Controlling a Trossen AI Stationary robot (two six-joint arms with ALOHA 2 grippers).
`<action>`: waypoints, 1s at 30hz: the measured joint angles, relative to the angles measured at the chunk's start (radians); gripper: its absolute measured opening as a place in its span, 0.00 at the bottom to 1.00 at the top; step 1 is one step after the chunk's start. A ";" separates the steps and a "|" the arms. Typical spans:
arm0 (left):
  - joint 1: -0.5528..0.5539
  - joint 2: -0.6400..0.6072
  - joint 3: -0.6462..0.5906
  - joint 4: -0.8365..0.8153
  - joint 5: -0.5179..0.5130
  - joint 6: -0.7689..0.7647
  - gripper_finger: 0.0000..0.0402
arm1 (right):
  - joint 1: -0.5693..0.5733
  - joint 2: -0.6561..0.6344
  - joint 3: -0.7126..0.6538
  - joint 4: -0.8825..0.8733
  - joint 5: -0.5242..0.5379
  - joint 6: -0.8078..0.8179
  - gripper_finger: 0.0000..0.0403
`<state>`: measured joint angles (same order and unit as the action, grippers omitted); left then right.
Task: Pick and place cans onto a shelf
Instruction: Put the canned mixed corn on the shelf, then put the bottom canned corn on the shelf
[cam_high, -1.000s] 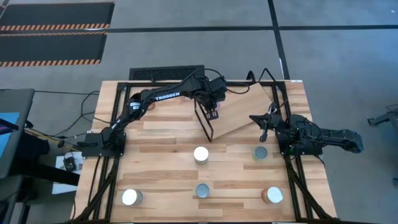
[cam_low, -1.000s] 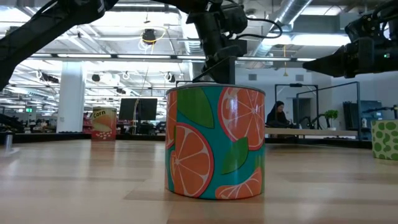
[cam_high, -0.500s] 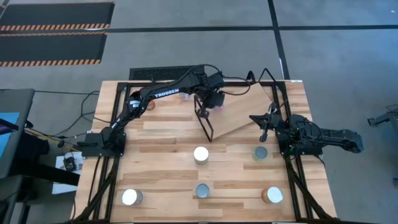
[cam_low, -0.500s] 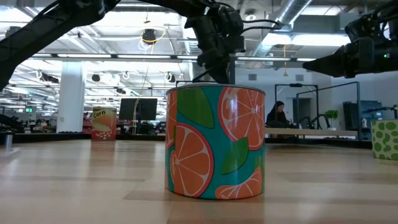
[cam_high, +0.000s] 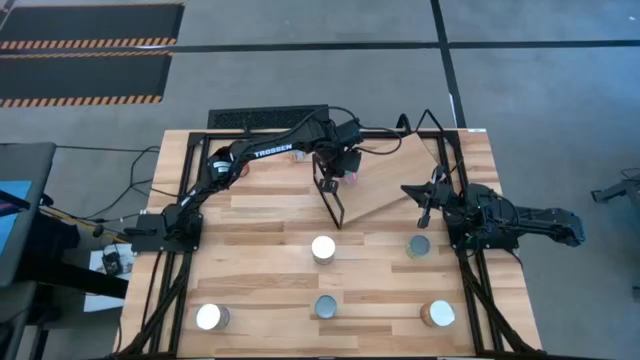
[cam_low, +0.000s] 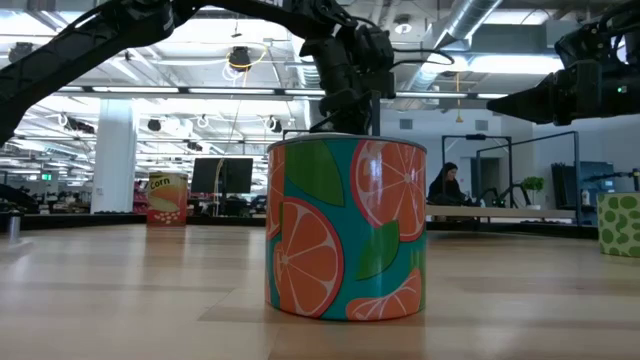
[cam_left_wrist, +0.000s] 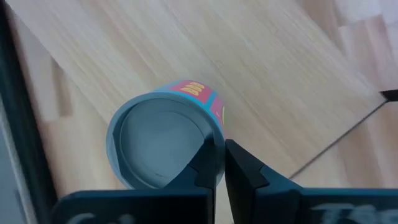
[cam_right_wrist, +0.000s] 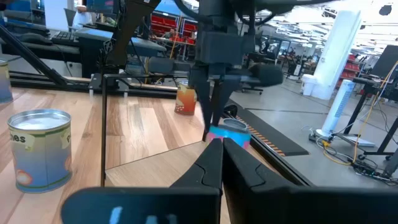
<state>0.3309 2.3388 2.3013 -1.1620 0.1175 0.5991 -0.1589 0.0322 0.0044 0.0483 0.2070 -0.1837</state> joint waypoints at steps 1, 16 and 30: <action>0.000 0.001 0.001 0.002 -0.002 -0.024 0.00 | 0.000 0.000 0.000 0.000 0.000 0.000 0.06; 0.000 0.004 0.019 -0.034 -0.072 -0.159 0.12 | 0.000 0.000 0.000 0.000 0.000 0.000 0.06; 0.000 0.004 0.055 -0.039 -0.089 -0.113 0.13 | 0.000 0.000 0.000 0.000 0.000 0.000 0.06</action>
<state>0.3309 2.3426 2.3562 -1.2007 0.0286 0.4864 -0.1588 0.0323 0.0045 0.0483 0.2073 -0.1835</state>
